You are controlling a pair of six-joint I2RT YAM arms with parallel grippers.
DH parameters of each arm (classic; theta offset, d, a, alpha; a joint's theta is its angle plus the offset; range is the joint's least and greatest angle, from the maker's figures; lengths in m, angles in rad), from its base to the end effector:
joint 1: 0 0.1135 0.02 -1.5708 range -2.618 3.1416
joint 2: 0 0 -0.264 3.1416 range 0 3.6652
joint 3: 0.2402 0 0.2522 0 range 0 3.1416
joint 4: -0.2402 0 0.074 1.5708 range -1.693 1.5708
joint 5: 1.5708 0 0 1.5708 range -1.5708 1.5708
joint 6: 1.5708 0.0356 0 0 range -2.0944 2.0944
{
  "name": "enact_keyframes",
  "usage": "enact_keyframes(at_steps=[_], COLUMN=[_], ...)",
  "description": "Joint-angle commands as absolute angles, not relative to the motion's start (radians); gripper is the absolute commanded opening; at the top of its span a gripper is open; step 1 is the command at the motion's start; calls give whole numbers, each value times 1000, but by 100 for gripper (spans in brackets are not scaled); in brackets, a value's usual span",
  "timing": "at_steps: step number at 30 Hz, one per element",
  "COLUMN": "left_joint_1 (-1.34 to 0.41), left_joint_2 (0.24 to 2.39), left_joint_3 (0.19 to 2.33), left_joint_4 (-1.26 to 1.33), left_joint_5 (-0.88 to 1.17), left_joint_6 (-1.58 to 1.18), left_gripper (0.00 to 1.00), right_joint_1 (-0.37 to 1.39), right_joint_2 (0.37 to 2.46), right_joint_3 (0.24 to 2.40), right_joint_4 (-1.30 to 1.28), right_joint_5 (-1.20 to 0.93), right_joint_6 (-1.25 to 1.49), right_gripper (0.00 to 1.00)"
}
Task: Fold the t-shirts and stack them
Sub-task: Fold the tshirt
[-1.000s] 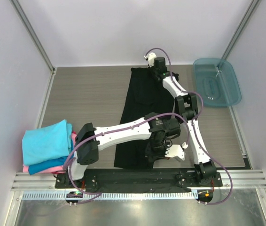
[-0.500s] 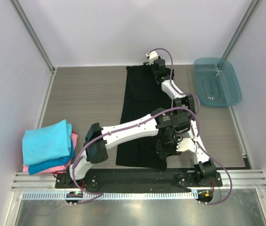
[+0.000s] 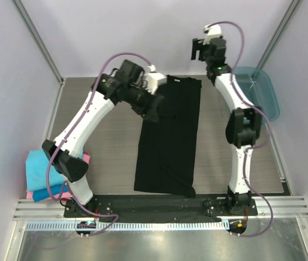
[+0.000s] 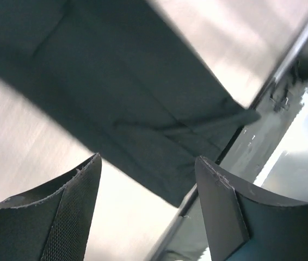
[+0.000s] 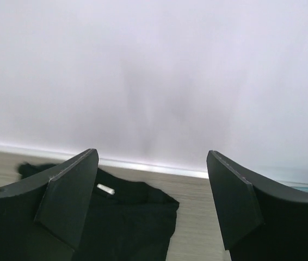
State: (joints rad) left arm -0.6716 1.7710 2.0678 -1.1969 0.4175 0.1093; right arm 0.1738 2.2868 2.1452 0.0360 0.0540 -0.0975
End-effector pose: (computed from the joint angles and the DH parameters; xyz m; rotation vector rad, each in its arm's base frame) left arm 0.2693 -0.2325 0.4178 1.1261 2.2494 -0.7532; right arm 0.5452 0.0938 0.3260 -0.1863 1.6659 0.0123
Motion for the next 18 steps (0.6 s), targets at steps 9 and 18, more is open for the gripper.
enact_keyframes(at_steps=[9,18], left_joint_1=[-264,-164], left_joint_2=[1862,1868], left_joint_3=[1829,1507], left_joint_4=[-1104,-1008], left_joint_5=[725,779], left_joint_6=[-181,-258], left_gripper=[65,59], right_joint_1=[147,146], right_joint_2=[2106,2213], right_joint_3=[1873,1805], right_joint_4=[-301,-310], right_joint_5=[-193,-183], right_joint_6=[124,69], right_gripper=[84,82])
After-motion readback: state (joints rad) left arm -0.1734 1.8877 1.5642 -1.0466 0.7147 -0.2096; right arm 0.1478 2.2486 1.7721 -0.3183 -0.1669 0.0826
